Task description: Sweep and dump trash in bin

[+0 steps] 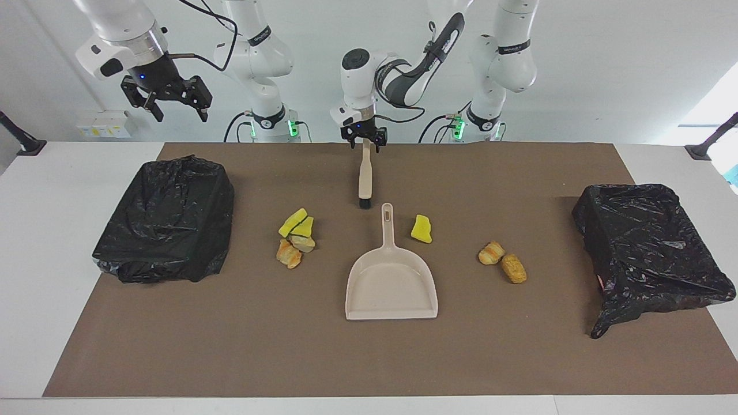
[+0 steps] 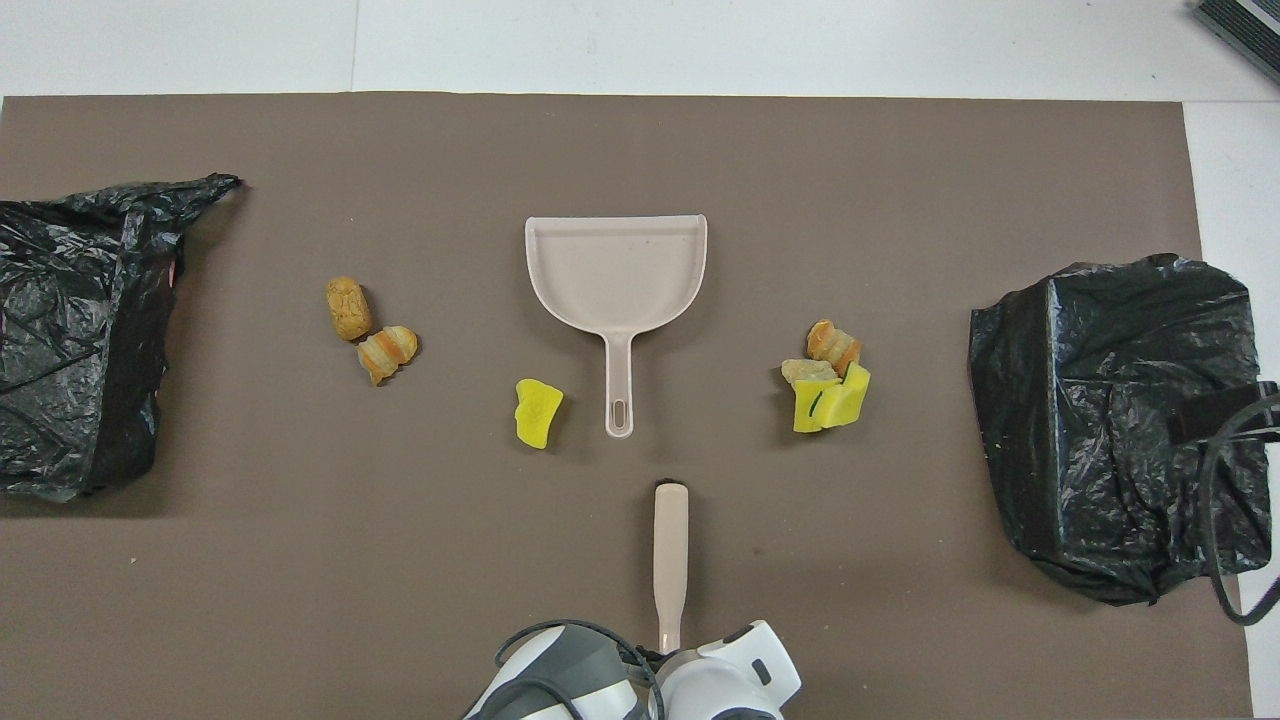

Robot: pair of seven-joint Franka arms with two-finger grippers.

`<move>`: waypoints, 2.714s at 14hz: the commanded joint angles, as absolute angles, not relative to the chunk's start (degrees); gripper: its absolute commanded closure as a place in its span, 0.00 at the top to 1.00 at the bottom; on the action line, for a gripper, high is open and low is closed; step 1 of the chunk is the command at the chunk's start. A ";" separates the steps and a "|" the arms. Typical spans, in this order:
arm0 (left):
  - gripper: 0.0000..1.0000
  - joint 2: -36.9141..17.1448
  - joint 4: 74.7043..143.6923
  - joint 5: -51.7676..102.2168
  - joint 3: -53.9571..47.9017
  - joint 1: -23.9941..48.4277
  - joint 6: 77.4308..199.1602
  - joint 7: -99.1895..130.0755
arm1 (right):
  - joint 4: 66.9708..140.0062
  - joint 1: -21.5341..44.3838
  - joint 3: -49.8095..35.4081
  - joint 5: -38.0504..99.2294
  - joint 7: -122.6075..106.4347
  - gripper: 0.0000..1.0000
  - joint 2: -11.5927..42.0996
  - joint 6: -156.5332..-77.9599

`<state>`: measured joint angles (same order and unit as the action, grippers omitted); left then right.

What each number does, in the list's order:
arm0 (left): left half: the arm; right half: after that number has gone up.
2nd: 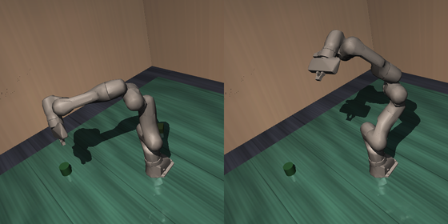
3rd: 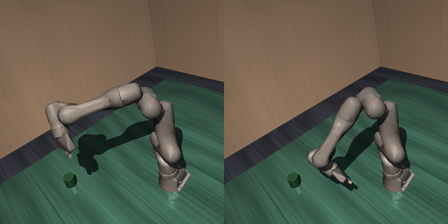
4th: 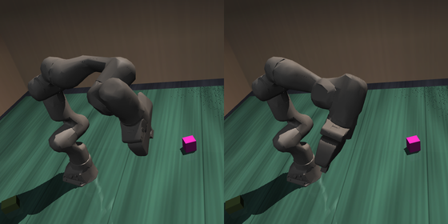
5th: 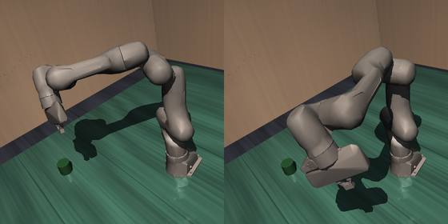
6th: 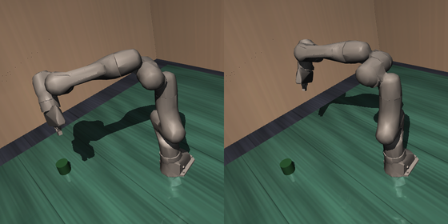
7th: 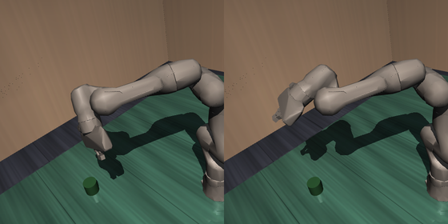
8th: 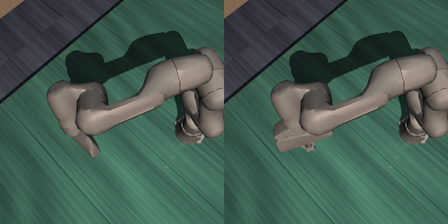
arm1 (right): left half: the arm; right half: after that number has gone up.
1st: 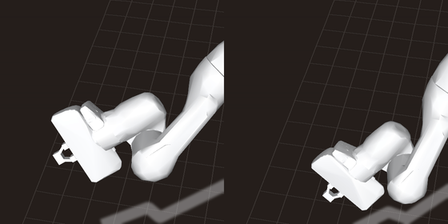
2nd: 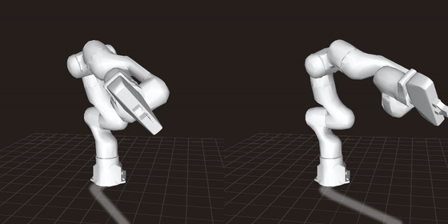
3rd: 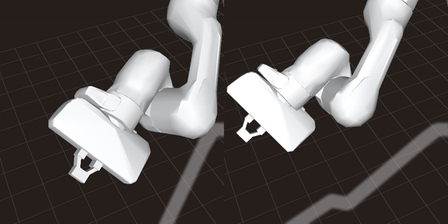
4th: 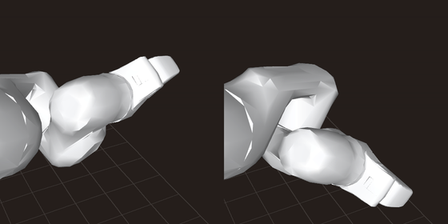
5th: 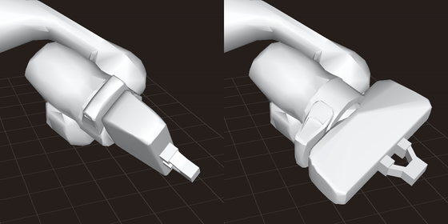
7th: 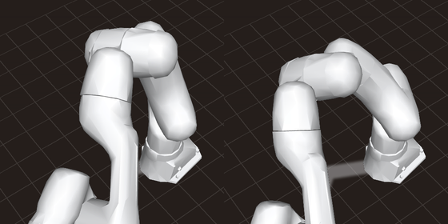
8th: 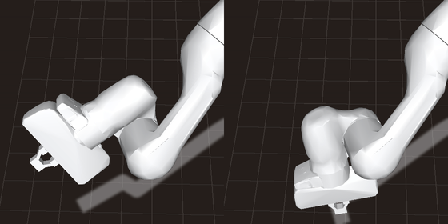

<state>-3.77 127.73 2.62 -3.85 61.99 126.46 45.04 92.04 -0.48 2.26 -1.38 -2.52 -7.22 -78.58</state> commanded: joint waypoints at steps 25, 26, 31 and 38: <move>0.00 7.74 123.31 0.35 -2.29 29.38 105.01 25.67 | 90.26 -0.62 1.23 -0.62 -3.87 1.00 -6.41 -79.81; 0.00 7.39 123.48 0.35 -2.29 26.92 106.77 23.84 | 90.52 -0.44 1.14 -0.70 -3.43 1.00 -6.59 -79.89; 0.00 4.66 123.31 0.35 -2.29 14.70 115.12 11.80 | 94.29 -0.26 -4.11 -0.53 -3.78 1.00 -6.59 -85.66; 0.00 -2.18 122.34 -1.93 -2.29 -1.30 123.38 -9.28 | 95.19 5.78 -9.67 3.52 3.93 1.00 4.81 -98.51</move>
